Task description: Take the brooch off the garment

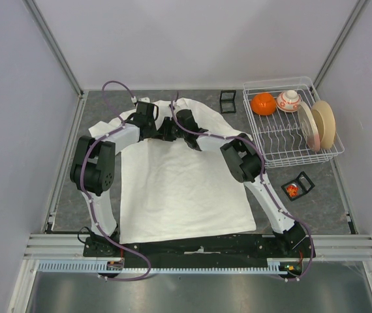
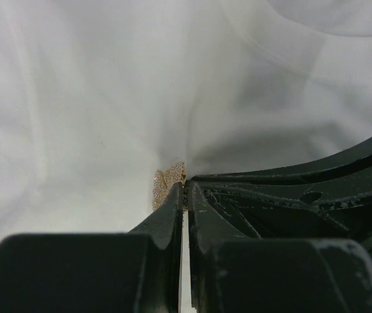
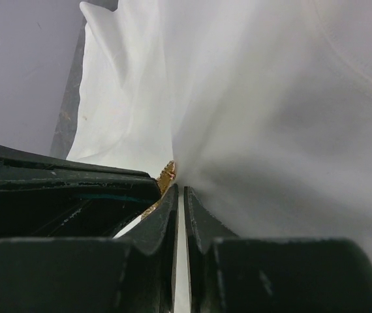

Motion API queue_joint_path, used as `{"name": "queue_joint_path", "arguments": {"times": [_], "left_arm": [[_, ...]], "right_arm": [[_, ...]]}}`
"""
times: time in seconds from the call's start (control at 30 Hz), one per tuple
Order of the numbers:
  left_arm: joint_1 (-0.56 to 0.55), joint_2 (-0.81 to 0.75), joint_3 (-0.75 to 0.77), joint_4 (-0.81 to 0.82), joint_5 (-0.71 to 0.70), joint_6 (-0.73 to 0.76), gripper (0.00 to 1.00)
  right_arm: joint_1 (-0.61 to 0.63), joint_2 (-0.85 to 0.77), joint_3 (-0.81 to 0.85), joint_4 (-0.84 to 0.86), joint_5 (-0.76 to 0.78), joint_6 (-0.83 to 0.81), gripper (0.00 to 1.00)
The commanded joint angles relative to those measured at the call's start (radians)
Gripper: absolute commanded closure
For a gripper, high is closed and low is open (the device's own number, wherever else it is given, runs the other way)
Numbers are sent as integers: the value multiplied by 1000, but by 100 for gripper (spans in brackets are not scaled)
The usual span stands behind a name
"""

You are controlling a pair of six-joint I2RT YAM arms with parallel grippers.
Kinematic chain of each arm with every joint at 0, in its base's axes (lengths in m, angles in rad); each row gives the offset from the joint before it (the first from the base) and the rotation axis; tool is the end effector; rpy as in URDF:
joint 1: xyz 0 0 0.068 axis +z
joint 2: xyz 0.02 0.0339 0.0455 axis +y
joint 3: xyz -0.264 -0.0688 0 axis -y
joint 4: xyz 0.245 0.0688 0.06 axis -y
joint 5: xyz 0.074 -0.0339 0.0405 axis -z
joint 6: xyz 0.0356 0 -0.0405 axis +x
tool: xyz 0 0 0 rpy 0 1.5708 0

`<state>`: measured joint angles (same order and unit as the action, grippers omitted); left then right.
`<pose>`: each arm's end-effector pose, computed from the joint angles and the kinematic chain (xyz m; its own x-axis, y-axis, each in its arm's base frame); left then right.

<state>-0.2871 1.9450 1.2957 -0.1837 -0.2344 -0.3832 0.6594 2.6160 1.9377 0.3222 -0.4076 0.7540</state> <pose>0.4061 -0.1113 0.1785 -0.7052 -0.1710 -0.6881 -0.1489 0.9846 -0.0921 0.4472 0.3645 0.1018 -0.7869 0.1852 -0.5886 -0.4354 0.5092 0.7424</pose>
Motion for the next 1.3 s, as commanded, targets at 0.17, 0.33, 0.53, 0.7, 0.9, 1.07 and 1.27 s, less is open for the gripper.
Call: {"name": "queue_joint_path", "arguments": {"times": [0.17,0.33,0.53,0.7,0.9,1.07,1.27], "left_arm": [[-3,-37,-12,41,17,26,98],[-3,-37,-15,49,24,24,98],[-3,-37,-18,53,32,20,98],[-3,-29,-18,56,47,12,98],[-1,-20,-15,56,60,7,98],[-1,-12,-12,55,70,6,98],[-1,-4,-10,62,86,4,98]], "right_arm": [[9,10,38,-2,41,-27,87],[9,26,58,-2,30,-21,88],[17,39,72,30,0,-9,88],[20,45,57,100,-31,25,88],[23,41,50,153,-56,27,89],[28,27,27,204,-69,25,89],[40,21,14,264,-102,34,89]]}}
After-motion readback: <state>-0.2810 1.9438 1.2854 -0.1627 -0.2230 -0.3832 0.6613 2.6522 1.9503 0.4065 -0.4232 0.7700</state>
